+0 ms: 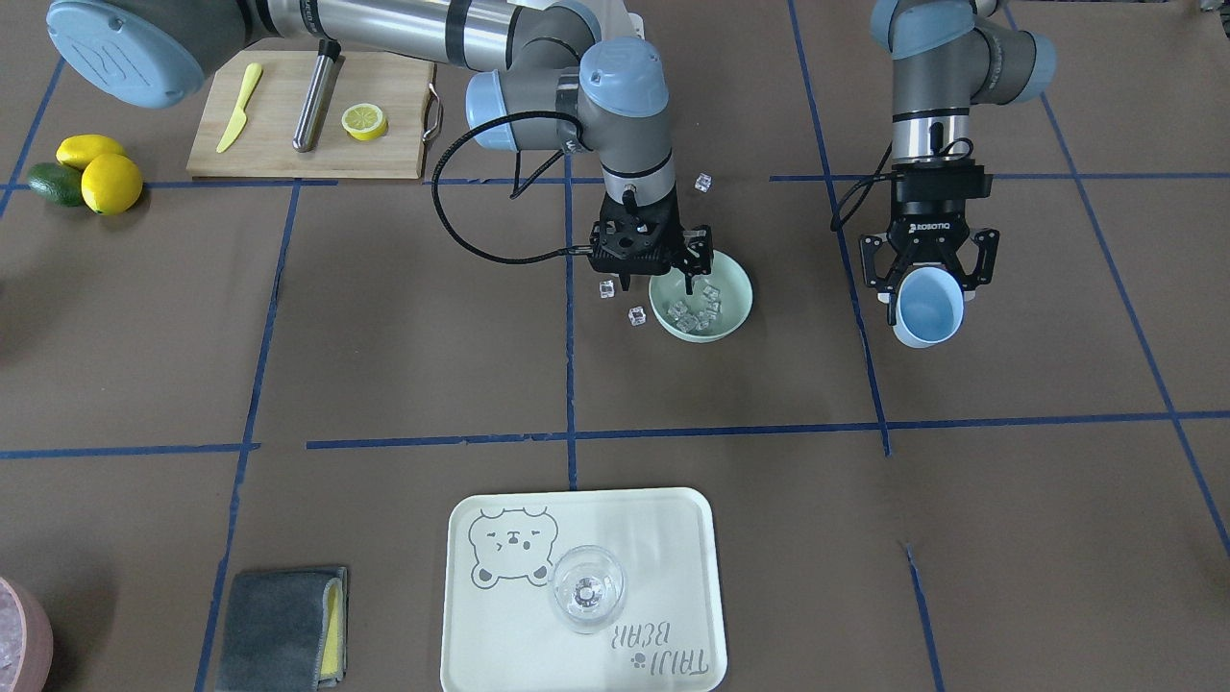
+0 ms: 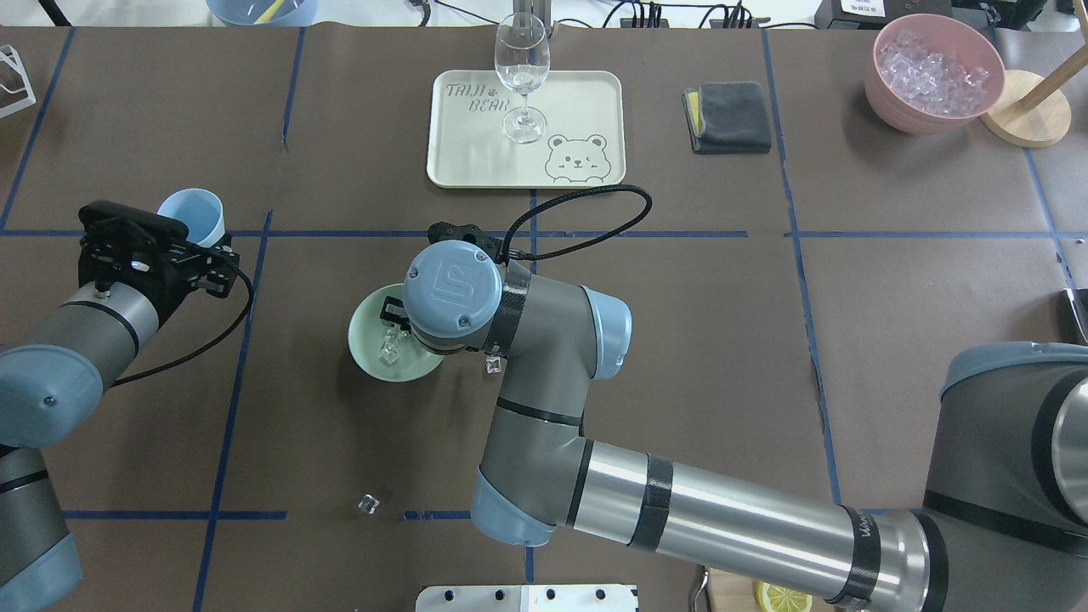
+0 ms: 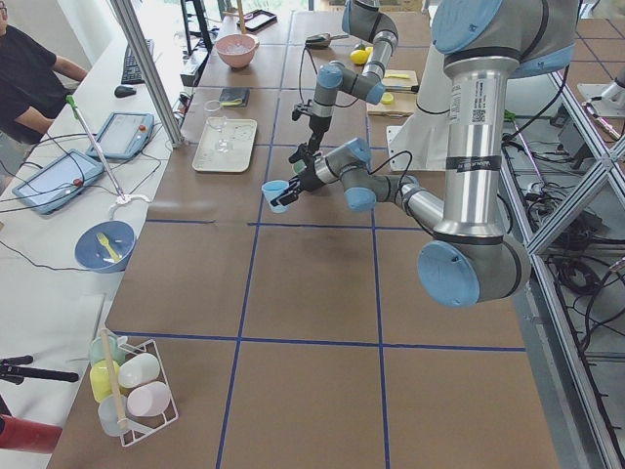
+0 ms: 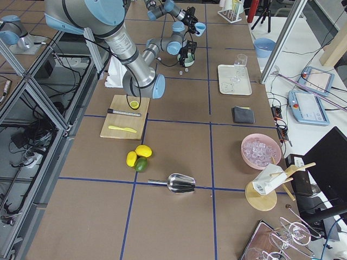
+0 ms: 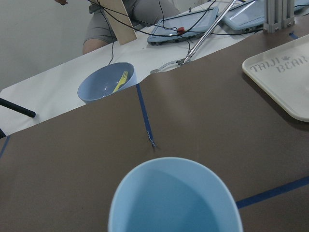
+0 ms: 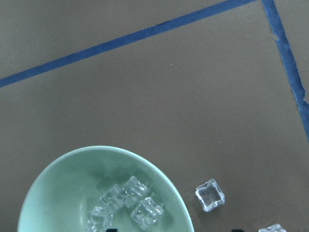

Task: Pour ice into bowl

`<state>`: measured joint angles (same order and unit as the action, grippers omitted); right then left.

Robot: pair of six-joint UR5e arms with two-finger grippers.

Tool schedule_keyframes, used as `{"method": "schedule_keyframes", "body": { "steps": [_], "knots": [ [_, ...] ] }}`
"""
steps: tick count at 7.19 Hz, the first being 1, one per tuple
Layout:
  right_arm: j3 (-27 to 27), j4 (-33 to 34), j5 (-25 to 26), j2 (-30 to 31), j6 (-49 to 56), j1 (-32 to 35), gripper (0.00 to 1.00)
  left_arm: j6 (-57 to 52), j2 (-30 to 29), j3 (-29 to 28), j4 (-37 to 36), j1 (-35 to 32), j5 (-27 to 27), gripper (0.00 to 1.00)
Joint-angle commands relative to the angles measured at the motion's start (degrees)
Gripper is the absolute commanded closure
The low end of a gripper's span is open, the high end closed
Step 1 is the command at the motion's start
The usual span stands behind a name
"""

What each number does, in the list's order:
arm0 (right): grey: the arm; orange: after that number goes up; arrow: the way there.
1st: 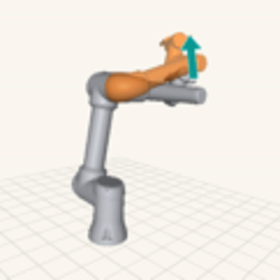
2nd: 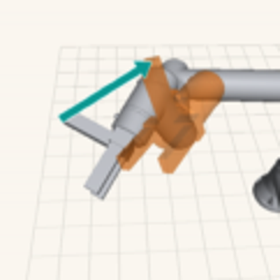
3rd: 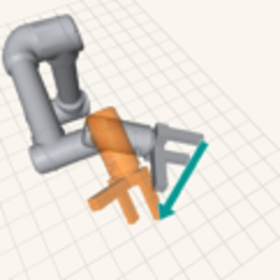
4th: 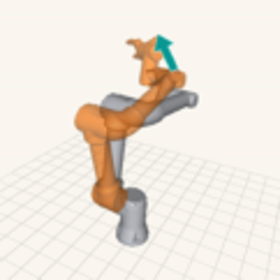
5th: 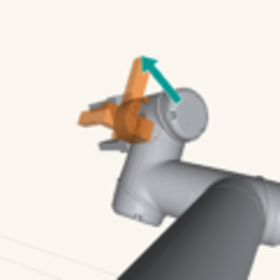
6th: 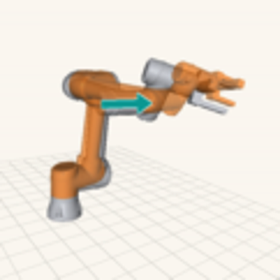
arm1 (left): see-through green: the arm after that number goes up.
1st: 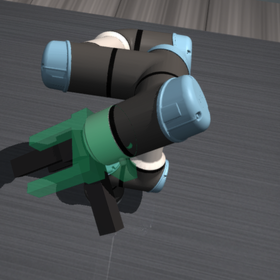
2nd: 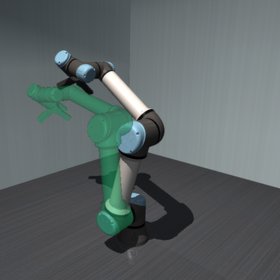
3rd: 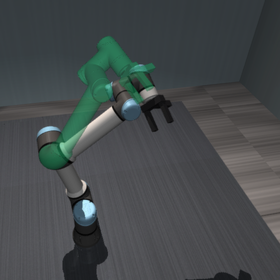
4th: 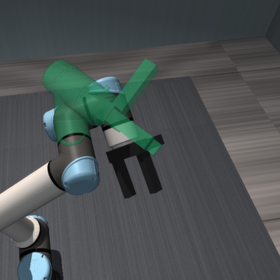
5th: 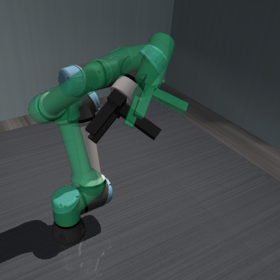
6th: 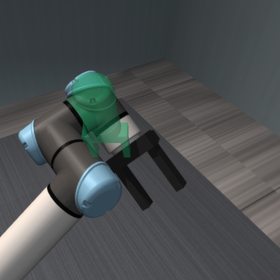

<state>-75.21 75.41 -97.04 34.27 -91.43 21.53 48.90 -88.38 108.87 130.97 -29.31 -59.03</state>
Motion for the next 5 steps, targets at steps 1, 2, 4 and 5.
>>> {"method": "schedule_keyframes", "body": {
  "steps": [1,2,4,5],
  "knots": [
    [0.4,0.0,0.0,-0.3,-0.8,-0.4,1.0,-0.2,2.2,-7.6,11.9,-0.6,-0.3,1.0],
    [0.4,0.0,-0.1,-0.3,-0.7,-0.4,1.0,-0.3,2.3,-9.8,15.7,-1.1,-0.5,1.0],
    [0.4,0.0,-0.3,-0.3,-0.2,-0.4,1.0,-0.3,3.3,-10.5,17.2,-1.3,-1.1,1.0],
    [0.1,0.0,-0.3,-0.4,-0.2,-0.4,1.0,-0.5,4.5,-11.3,19.7,-1.3,-1.1,1.0]
  ]
}}
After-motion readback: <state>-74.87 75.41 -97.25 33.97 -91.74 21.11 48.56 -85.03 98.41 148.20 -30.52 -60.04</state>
